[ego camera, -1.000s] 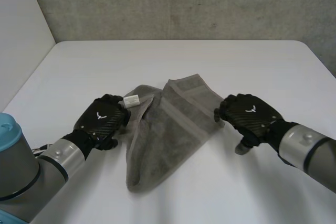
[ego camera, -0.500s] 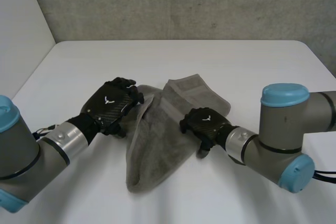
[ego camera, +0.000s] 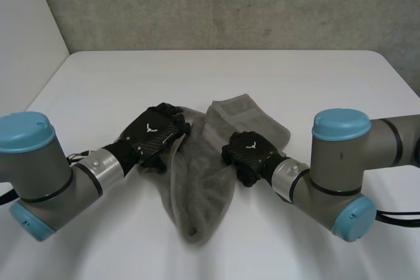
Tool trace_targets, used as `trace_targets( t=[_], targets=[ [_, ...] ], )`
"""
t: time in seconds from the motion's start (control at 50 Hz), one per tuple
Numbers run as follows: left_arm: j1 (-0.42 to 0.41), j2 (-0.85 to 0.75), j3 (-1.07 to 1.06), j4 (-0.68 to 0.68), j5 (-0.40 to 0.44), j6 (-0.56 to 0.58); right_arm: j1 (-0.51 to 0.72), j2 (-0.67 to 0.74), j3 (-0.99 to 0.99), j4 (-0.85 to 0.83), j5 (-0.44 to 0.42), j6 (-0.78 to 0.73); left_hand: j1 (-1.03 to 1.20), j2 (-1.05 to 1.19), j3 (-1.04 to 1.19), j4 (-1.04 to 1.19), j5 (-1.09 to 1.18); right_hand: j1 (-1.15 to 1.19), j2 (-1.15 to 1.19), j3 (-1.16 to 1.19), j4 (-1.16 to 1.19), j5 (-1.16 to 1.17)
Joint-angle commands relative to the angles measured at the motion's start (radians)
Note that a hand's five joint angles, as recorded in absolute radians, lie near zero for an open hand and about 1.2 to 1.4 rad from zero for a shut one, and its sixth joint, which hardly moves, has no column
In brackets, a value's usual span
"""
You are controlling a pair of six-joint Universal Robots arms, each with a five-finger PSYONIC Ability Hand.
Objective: Fold the towel.
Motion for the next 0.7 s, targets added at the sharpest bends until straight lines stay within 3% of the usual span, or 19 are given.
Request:
trace_targets(
  t=[0.02, 0.2, 0.7],
  targets=[
    [-0.006, -0.037, 0.034, -0.030, 0.005, 0.064, -0.030, -0.102, 0.059, 0.008, 0.000, 0.001, -0.012, -0.002, -0.052, -0.059, 0.038, 0.111, 0.125, -0.043, -0.076, 0.056],
    [-0.024, -0.085, 0.079, -0.063, 0.007, 0.107, -0.096, -0.175, 0.143, 0.012, -0.018, -0.004, 0.126, 0.136, -0.052, -0.059, 0.176, 0.111, 0.125, -0.043, -0.076, 0.056],
    [-0.136, -0.134, 0.113, -0.064, 0.054, 0.110, -0.114, -0.228, 0.246, 0.012, -0.049, -0.002, 0.158, 0.169, -0.052, -0.059, 0.208, 0.111, 0.125, -0.043, -0.076, 0.056]
  ],
)
